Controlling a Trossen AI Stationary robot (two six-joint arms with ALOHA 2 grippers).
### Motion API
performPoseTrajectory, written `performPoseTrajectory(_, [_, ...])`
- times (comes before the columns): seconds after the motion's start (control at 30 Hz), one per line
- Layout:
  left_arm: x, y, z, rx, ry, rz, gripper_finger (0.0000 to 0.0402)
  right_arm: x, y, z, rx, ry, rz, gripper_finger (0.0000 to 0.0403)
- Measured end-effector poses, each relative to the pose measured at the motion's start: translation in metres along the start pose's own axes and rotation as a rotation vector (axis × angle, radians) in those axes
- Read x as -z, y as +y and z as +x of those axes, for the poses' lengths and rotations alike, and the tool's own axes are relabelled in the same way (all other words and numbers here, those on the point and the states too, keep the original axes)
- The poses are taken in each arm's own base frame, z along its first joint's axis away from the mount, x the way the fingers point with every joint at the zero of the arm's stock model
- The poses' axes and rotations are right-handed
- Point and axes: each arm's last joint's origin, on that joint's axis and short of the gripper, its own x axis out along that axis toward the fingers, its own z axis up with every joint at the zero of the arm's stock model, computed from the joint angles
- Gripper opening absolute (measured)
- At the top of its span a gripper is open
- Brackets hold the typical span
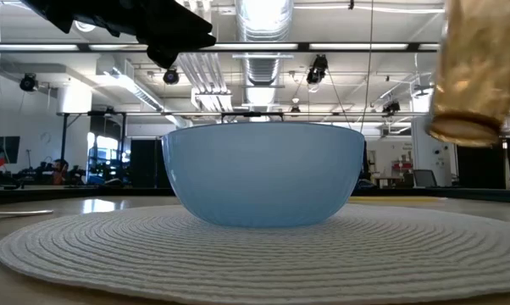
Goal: Pick & Place Utensil
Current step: Move the yellow glass to the top left of the white mat
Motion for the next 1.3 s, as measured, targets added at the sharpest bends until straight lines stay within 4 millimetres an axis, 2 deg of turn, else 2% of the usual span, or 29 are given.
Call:
performPoseTrajectory(0.23, [0.000,0.000,0.000,0.000,0.001,0.001,0.0135,0.004,-0.042,-0.038,0.078,-0.244,0.045,0.0011])
performPoseTrajectory(0.43, [0.001,0.000,0.000,0.000,0.006,0.000,0.0135,0.009,-0.074,-0.062,0.154,-0.388,0.088,0.0011])
performPoseTrajectory(0.77, [0.008,0.002,0.000,-0.048,0.078,-0.040,0.0135,-0.006,-0.103,-0.098,0.268,-0.528,0.089,0.0011])
performPoseTrajectory(0.9, [0.010,0.003,-0.001,-0.089,0.097,-0.041,0.0135,-0.017,-0.110,-0.107,0.299,-0.529,0.062,0.0011])
performPoseTrajectory(1.03, [0.008,0.005,-0.001,-0.099,0.096,-0.043,0.0135,-0.030,-0.117,-0.110,0.260,-0.494,0.026,0.0011])
performPoseTrajectory(1.3, [-0.006,0.007,-0.004,-0.124,0.187,-0.053,0.0135,-0.068,-0.132,-0.099,0.236,-0.379,-0.053,0.0011])
